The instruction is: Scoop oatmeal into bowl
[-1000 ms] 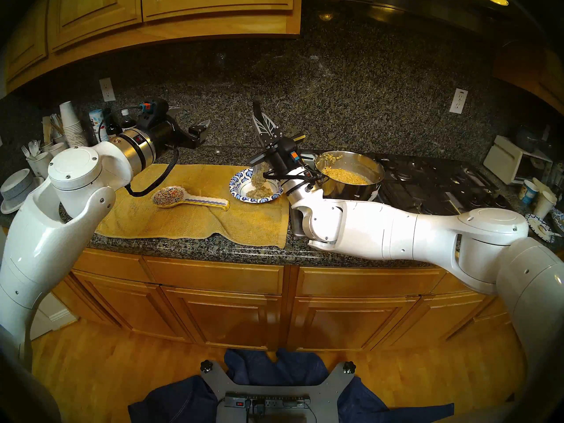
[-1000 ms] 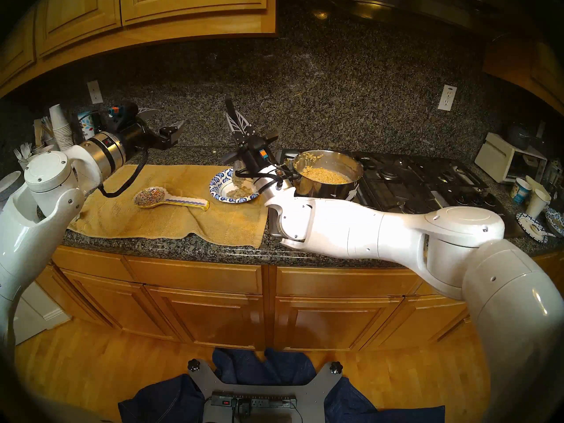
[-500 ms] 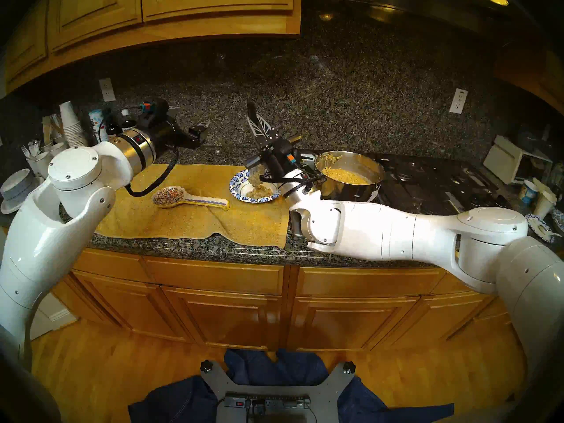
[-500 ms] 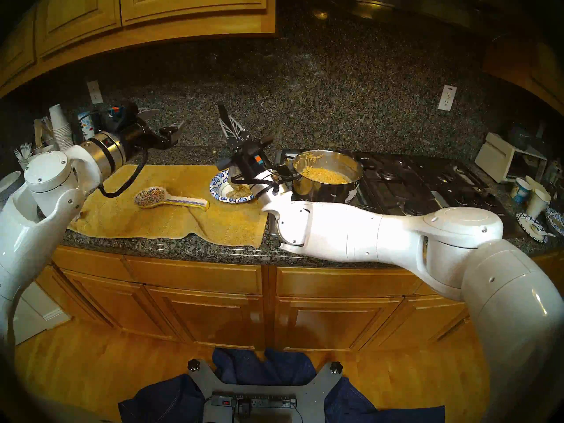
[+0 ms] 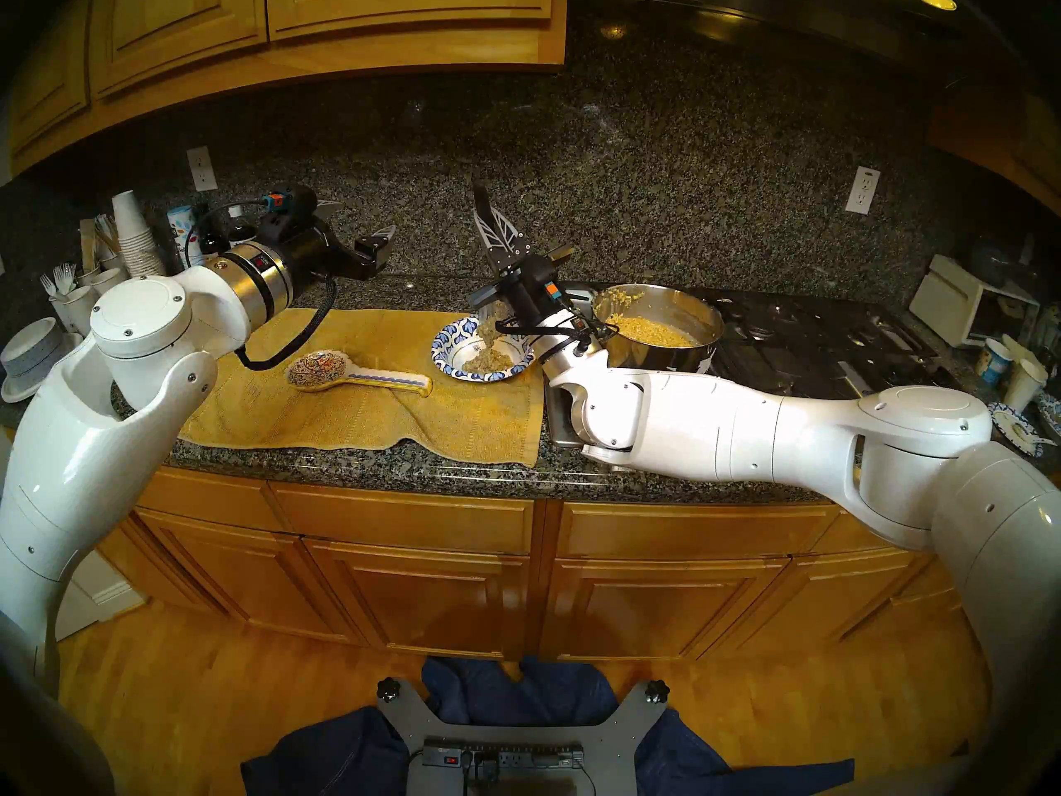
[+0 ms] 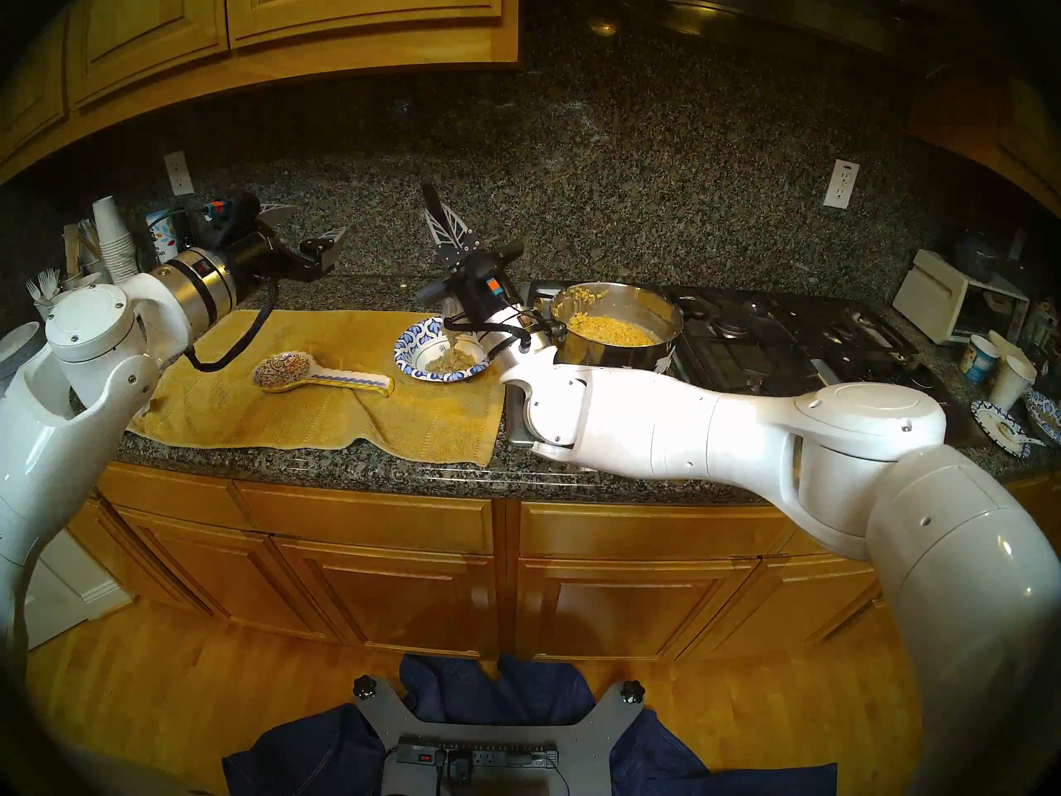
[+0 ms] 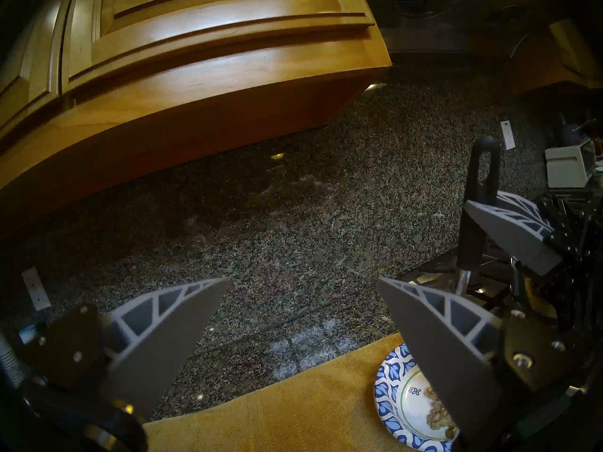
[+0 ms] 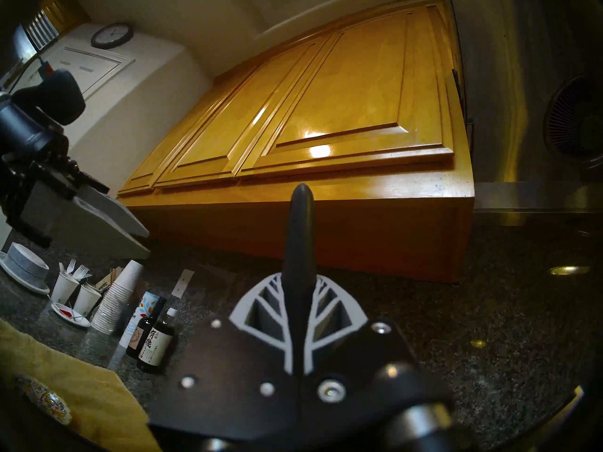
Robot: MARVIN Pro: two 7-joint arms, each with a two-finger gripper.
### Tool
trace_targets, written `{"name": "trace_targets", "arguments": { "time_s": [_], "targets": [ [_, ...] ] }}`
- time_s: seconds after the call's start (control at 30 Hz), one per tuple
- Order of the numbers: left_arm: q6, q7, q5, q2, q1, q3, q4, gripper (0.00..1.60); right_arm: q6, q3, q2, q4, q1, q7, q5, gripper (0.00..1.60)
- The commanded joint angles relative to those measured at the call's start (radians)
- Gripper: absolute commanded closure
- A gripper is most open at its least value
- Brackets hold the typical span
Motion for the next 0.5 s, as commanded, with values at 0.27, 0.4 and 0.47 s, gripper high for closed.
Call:
{"name": "trace_targets", "arguments": {
  "time_s": [0.27,0.4,0.47],
  "targets": [
    [-0.022,-0.002,0.001,0.001,-0.033,-0.021,-0.013,0.0,0.008,-0.014,0.023,-0.087,-0.01,-0.025,-0.047,1.6],
    [-0.023,-0.002,0.001,0.002,-0.033,-0.021,-0.013,0.0,0.018,-0.03,0.038,-0.116,-0.026,-0.037,-0.064,1.6],
    [-0.023,-0.002,0.0,0.002,-0.033,-0.02,-0.013,0.0,0.022,-0.034,0.04,-0.121,-0.03,-0.043,-0.07,1.6]
  ]
}}
